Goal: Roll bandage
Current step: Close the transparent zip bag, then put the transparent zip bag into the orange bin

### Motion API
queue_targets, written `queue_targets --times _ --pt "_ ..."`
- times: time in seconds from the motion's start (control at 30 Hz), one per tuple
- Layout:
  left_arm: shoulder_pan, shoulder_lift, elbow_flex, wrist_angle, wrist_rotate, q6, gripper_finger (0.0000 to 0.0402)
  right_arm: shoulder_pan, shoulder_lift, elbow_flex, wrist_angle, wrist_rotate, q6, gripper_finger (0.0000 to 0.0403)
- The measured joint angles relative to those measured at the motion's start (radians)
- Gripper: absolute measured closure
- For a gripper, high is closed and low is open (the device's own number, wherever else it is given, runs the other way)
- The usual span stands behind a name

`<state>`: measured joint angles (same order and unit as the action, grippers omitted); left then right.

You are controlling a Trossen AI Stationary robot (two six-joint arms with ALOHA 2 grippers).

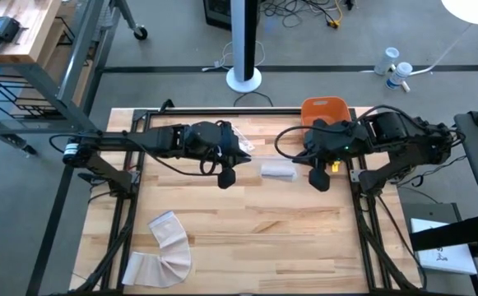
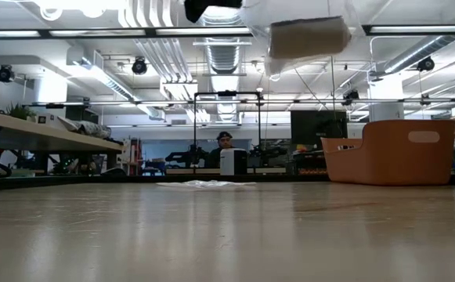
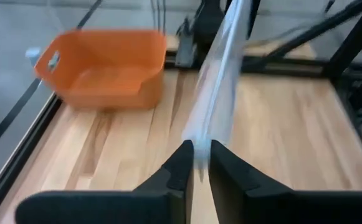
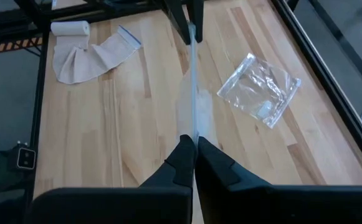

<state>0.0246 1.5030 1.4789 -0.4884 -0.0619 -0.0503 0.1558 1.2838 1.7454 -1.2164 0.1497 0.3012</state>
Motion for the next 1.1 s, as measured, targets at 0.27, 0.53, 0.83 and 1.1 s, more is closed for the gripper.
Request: queue_targets --times 0.27,0.53,0.83,1.1 --pt "-0.002 -0.013 -0.005 0.085 -0.002 0.0 0.0315 0.001 -0.004 0.002 -0.01 -0.006 -0.007 0.0403" --pt "-0.003 0.015 -0.002 0.282 0.114 0.01 0.0258 0.001 0.021 0.002 0.0 0.007 -0.06 0.0403" --pt "0.001 0.065 -0.002 0.339 0.158 0.004 0.0279 -0.004 0.063 0.002 0.002 0.016 -0.12 0.0403" --pt "0.001 0.115 -0.002 0.329 0.159 0.004 0.0299 -0.003 0.068 0.001 0.078 0.012 -0.146 0.0403"
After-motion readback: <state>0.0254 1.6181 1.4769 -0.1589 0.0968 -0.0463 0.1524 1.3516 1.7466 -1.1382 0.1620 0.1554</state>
